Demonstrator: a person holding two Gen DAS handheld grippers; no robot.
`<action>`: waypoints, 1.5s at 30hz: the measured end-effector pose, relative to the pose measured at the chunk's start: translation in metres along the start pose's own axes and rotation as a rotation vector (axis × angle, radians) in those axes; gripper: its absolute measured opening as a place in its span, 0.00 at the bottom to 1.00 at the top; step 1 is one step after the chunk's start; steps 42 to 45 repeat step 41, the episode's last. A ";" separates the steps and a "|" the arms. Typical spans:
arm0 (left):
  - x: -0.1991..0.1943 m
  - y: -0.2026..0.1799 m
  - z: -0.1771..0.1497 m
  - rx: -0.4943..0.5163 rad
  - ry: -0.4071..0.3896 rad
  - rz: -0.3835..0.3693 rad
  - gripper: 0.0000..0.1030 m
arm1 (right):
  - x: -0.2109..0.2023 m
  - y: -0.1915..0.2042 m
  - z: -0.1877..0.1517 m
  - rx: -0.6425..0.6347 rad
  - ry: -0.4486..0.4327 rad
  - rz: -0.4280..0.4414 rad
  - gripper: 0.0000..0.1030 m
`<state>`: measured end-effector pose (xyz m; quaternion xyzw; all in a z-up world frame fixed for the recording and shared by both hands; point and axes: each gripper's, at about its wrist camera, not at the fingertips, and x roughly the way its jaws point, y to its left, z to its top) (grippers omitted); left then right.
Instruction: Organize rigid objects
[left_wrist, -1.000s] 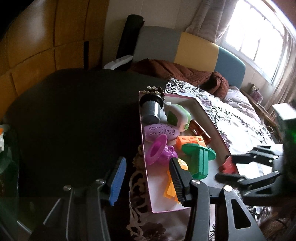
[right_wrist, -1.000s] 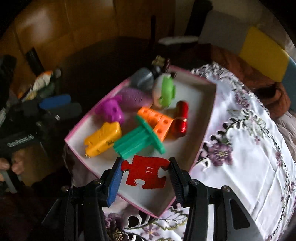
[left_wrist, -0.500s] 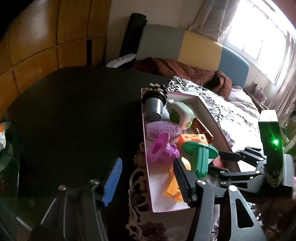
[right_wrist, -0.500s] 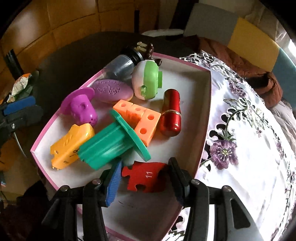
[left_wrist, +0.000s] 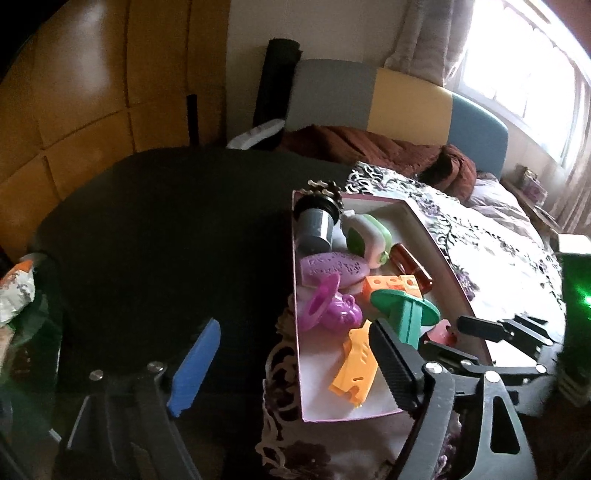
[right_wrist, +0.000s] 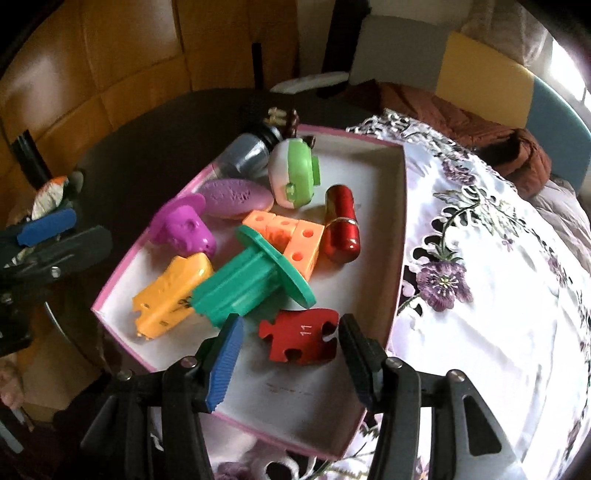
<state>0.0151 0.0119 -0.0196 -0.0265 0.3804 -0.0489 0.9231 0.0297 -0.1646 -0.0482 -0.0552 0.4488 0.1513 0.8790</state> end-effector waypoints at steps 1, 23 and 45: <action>-0.001 -0.001 0.000 0.001 -0.004 0.010 0.86 | -0.002 0.000 0.000 0.009 -0.010 0.000 0.53; -0.036 -0.009 -0.005 -0.059 -0.079 0.114 1.00 | -0.052 -0.010 0.001 0.280 -0.211 -0.229 0.53; -0.042 -0.009 -0.008 -0.051 -0.119 0.130 1.00 | -0.054 0.001 0.003 0.245 -0.221 -0.217 0.53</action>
